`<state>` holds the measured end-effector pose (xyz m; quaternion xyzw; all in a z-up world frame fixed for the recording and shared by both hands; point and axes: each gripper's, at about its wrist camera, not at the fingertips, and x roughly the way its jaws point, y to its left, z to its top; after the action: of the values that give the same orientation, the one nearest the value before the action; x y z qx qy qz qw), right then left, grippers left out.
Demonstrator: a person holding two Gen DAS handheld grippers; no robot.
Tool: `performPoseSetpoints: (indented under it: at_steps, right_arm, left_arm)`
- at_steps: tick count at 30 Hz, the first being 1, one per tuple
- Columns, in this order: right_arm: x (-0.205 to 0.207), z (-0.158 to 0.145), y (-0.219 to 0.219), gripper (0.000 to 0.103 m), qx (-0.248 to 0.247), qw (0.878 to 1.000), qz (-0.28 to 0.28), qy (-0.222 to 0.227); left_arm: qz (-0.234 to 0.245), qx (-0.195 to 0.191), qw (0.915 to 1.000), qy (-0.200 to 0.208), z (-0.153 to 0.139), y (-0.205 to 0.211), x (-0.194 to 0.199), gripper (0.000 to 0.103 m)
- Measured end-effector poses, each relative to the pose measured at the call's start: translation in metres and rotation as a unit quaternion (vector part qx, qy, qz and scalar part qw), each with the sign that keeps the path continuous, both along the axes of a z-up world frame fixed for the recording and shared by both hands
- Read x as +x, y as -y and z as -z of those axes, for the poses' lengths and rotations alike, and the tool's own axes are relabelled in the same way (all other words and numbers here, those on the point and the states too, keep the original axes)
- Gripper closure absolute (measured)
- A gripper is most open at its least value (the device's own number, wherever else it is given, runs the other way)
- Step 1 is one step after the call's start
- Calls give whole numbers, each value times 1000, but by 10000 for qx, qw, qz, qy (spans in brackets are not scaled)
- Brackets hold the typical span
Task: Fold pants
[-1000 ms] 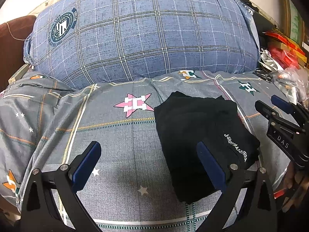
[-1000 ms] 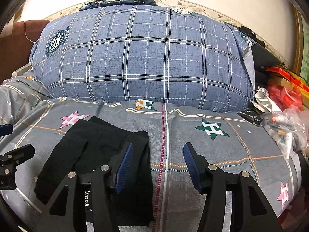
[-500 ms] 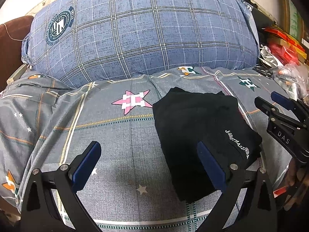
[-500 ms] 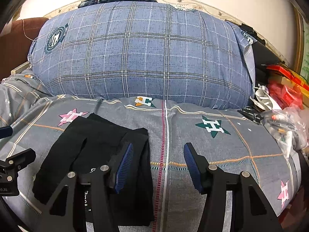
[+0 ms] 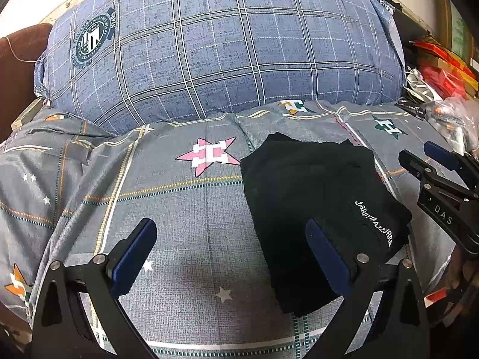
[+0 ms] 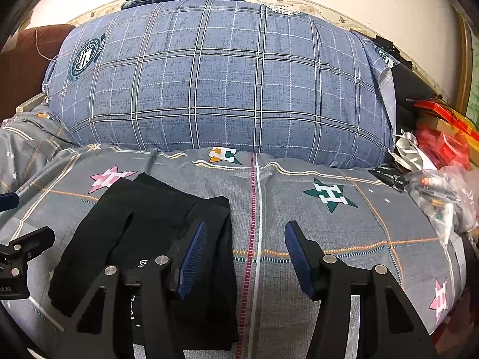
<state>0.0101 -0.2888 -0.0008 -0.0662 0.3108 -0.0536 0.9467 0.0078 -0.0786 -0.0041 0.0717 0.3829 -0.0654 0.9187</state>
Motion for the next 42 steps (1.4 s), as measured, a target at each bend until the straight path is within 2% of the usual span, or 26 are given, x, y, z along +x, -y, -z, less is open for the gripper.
performPoseSetpoints:
  at_steps: [17,42]
  right_arm:
    - [4,9,-2,46,-196,9997,48,-117]
    - [5,17,-3,41,-313,9992,50,-238]
  left_arm:
    - [-91,21,9998,-175,9,-6,3,2]
    - [-106,48,9996,-248,15,-7,2,2]
